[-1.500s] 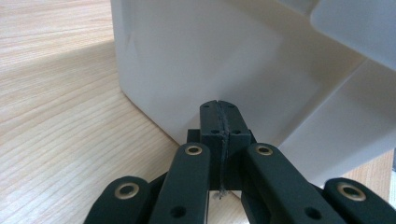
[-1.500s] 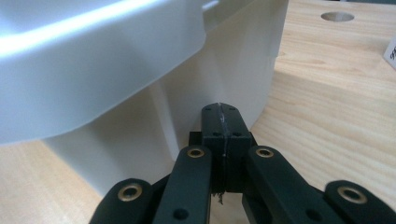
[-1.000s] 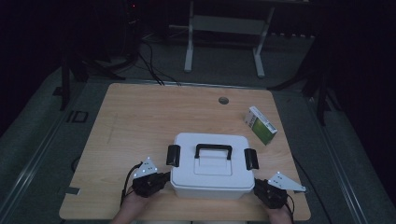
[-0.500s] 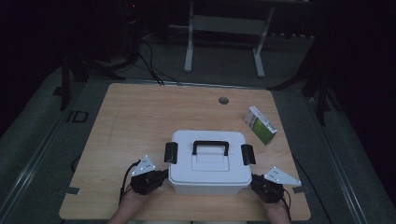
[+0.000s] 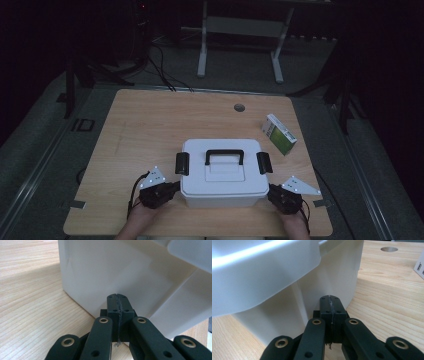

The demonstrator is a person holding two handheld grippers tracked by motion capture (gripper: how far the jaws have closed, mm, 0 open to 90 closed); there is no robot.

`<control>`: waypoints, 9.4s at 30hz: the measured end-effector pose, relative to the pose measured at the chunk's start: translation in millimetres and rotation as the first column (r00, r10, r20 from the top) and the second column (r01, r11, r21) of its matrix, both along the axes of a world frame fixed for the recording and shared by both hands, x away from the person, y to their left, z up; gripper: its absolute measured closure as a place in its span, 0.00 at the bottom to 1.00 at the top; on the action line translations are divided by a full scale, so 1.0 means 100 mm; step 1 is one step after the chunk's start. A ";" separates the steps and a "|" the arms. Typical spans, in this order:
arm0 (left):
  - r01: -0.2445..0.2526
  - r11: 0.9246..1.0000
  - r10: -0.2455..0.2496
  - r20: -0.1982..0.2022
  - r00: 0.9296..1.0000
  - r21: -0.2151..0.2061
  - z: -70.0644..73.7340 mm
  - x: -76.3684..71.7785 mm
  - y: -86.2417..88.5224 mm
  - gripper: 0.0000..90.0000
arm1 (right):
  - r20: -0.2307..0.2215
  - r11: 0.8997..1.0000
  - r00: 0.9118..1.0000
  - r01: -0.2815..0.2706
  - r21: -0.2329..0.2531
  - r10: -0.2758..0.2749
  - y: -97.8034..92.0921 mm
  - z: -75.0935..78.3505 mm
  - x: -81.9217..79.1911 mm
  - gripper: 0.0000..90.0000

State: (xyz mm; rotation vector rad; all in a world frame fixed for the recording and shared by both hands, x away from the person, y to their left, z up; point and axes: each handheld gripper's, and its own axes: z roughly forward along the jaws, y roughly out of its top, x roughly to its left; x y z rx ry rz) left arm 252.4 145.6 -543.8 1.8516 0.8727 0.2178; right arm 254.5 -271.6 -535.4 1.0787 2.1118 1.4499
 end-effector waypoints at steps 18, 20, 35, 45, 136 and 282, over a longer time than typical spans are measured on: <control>-0.001 1.000 0.002 -0.045 0.999 0.026 0.04 0.04 0.06 0.68 | 0.016 0.999 0.999 0.048 0.019 -0.048 -0.12 0.03 0.02 0.71; 0.011 0.999 -0.008 -0.053 0.999 0.047 0.04 0.05 0.09 0.65 | 0.008 0.997 0.997 0.077 0.021 -0.077 -0.19 0.04 0.07 0.60; 0.002 0.999 0.000 -0.056 0.998 0.037 0.11 0.06 0.17 0.57 | -0.036 0.995 0.994 0.102 0.000 -0.102 -0.35 -0.02 0.33 0.27; -0.017 0.998 0.020 -0.055 0.998 0.056 0.25 0.10 0.38 0.57 | -0.049 0.997 0.996 0.067 -0.026 -0.068 -0.33 -0.08 0.33 0.21; 0.474 0.657 -0.475 -0.166 0.864 0.587 2.09 0.74 -1.10 0.55 | -0.081 0.999 0.996 0.036 -0.039 -0.039 -0.43 -0.19 0.37 0.15; 0.294 0.660 -0.059 -0.342 0.938 0.691 2.02 0.94 0.86 0.93 | -0.101 0.999 0.995 0.013 -0.037 -0.017 -0.40 -0.19 0.34 0.15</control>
